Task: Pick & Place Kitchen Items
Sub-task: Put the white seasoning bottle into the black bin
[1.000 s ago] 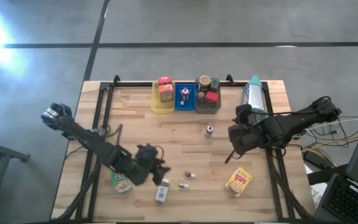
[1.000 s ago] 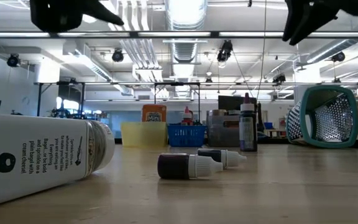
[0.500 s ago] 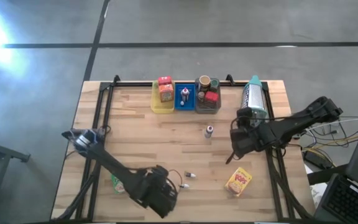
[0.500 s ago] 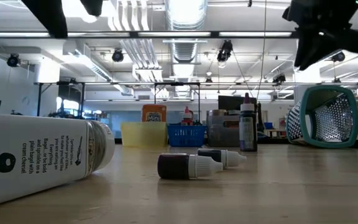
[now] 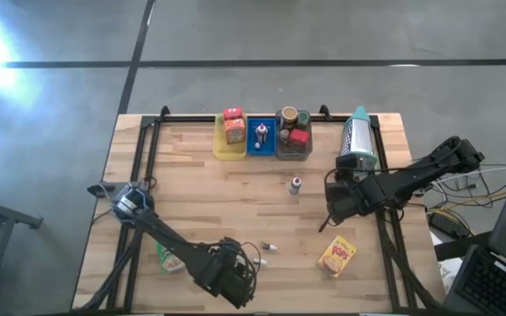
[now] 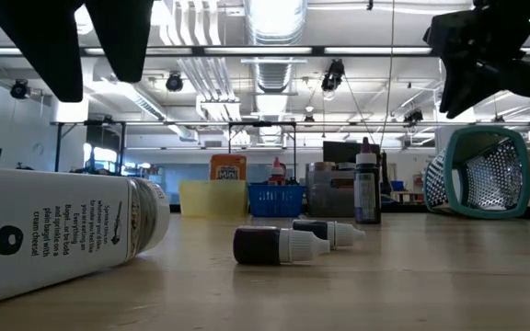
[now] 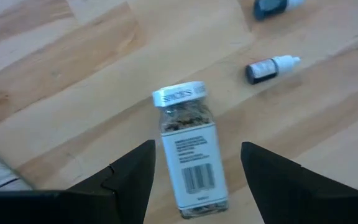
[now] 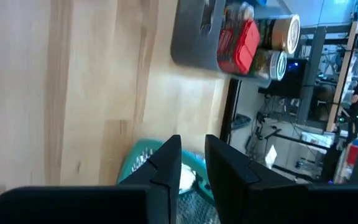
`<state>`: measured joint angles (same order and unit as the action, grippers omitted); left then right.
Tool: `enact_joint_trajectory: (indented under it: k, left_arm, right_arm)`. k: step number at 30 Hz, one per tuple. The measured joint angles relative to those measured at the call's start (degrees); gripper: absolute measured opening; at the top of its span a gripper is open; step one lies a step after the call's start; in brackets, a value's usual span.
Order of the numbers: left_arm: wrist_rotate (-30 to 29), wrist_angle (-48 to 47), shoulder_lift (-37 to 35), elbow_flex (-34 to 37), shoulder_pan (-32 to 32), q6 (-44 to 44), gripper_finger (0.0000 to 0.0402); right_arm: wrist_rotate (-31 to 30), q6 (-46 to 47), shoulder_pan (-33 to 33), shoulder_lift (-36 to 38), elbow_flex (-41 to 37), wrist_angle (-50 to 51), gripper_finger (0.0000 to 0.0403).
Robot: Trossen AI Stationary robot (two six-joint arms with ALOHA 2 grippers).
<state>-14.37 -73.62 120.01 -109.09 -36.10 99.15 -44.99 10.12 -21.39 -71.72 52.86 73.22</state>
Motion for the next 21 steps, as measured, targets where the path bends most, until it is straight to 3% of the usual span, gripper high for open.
enact_joint_trajectory:
  k: [5,12,21]
  left_arm:
    - [0.6,4.2,0.0,2.6,0.0,-2.0,0.0243]
    - [5.8,7.3,0.0,7.5,0.2,-1.5,0.0243]
    - [6.7,13.6,0.0,11.6,0.4,-1.9,0.0254]
  right_arm:
    - [0.0,-1.5,0.0,0.0,0.7,-3.4,0.0090]
    - [0.0,-1.5,0.0,0.0,1.9,-4.7,0.0107]
    - [0.0,-1.8,0.0,0.0,2.8,-4.9,0.0117]
